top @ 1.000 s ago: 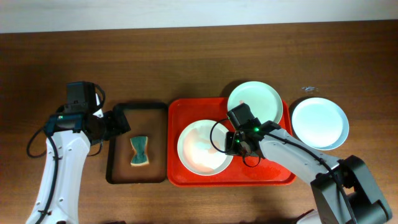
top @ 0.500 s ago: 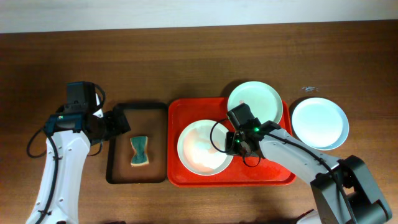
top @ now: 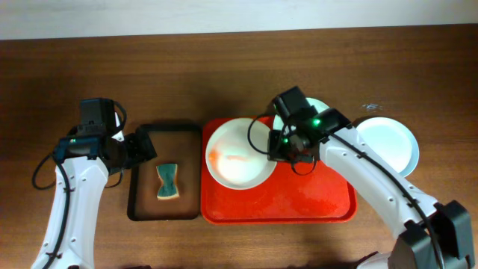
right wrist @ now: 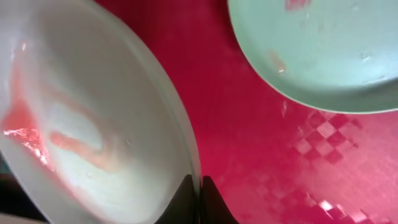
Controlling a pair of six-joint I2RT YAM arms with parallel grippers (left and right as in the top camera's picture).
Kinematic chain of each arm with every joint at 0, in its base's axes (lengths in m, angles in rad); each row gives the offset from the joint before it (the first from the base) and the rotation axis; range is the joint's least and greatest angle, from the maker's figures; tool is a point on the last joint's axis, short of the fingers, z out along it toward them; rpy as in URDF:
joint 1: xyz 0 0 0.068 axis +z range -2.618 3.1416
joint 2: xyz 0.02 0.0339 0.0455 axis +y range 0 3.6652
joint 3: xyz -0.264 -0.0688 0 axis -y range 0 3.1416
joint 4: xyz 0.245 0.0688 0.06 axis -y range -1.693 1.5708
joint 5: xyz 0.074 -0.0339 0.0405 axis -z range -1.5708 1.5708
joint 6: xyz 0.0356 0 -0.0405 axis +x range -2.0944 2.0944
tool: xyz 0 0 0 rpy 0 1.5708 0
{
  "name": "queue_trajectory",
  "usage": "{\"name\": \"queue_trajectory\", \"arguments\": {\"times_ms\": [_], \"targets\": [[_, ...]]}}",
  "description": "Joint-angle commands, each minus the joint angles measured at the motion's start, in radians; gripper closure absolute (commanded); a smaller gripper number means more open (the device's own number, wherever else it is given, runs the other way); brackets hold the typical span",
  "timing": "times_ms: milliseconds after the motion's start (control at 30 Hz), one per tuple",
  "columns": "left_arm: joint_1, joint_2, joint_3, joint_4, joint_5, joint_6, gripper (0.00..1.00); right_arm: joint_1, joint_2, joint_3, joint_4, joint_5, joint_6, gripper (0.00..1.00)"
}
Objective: Clean dirty plates on tray and stack at the side
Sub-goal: 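Lift the scrubbed white plate off the red tray with the right gripper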
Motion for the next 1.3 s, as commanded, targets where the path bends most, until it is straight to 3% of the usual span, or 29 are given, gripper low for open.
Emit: {"name": "queue_trajectory", "arguments": {"times_ms": [0,133,300,533,667,767,900,1067,1200,1267], "targets": [[0.003,-0.011,0.011,0.002,-0.001,-0.013,0.01,0.015,-0.018,0.072,0.035,-0.006,0.017,0.96],[0.003,-0.011,0.011,0.002,-0.001,-0.013,0.01,0.085,0.038,0.073,0.171,0.015,0.066,0.96],[0.003,-0.011,0.011,0.002,-0.001,-0.013,0.01,0.201,0.095,0.073,0.343,0.223,0.133,0.96],[0.003,-0.011,0.011,0.002,-0.001,-0.013,0.01,0.436,0.095,0.075,0.417,0.733,0.069,0.96],[0.003,-0.011,0.011,0.002,-0.001,-0.013,0.01,0.506,0.095,0.108,0.489,0.920,-0.100,0.96],[0.003,-0.011,0.011,0.002,-0.001,-0.013,0.01,0.556,0.095,0.135,0.584,1.099,-0.337,0.96],[0.003,-0.011,0.011,0.002,-0.001,-0.013,0.01,0.607,0.095,0.135,0.883,1.253,-0.840,0.96],[0.003,-0.011,0.011,0.002,-0.001,-0.013,0.01,0.655,0.095,0.135,1.278,1.260,-1.366,0.96],[0.003,-0.011,0.011,0.002,-0.001,-0.013,0.01,0.684,0.095,0.135,1.454,1.259,-1.558,0.96],[0.003,-0.011,0.011,0.002,-0.001,-0.013,0.01,0.690,0.095,0.135,1.495,1.259,-1.583,0.96]]}}
